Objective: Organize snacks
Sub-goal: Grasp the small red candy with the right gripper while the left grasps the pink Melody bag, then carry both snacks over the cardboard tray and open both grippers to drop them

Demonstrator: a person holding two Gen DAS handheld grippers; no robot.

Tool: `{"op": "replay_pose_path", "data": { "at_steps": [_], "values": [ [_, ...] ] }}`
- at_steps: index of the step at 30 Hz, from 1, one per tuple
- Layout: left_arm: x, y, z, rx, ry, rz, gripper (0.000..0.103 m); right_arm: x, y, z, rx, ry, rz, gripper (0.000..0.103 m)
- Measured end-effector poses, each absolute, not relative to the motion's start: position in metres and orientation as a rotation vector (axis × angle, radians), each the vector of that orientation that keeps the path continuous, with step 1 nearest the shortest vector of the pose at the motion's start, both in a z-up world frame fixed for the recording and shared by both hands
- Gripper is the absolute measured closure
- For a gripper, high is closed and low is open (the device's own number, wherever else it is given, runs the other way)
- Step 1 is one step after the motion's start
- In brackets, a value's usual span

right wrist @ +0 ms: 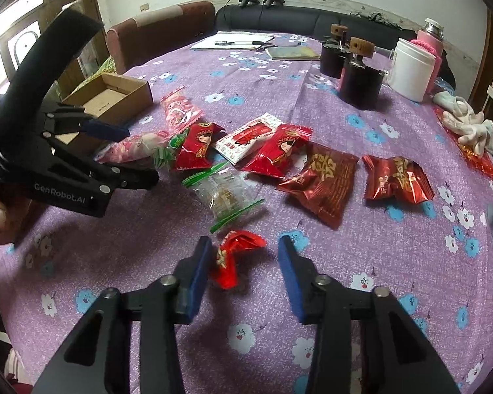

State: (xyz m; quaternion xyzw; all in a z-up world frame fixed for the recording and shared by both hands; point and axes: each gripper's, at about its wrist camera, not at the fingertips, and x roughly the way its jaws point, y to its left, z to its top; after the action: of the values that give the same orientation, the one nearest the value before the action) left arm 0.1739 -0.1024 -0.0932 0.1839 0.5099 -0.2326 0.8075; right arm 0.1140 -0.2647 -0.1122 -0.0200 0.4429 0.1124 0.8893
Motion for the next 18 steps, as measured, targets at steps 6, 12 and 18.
{"op": "replay_pose_path", "data": {
  "at_steps": [6,12,18],
  "values": [
    [0.17,-0.091,-0.089,0.307,1.1,-0.513,0.071,0.113,-0.273,-0.112,0.006,0.923,0.244,0.085],
    [0.153,-0.094,-0.084,0.277,1.057,-0.519,0.073,0.106,-0.277,-0.112,0.03,0.919,0.246,0.086],
    [0.139,-0.087,-0.073,0.22,1.018,-0.531,0.074,0.098,-0.283,-0.106,0.049,0.898,0.245,0.086]
  ]
}}
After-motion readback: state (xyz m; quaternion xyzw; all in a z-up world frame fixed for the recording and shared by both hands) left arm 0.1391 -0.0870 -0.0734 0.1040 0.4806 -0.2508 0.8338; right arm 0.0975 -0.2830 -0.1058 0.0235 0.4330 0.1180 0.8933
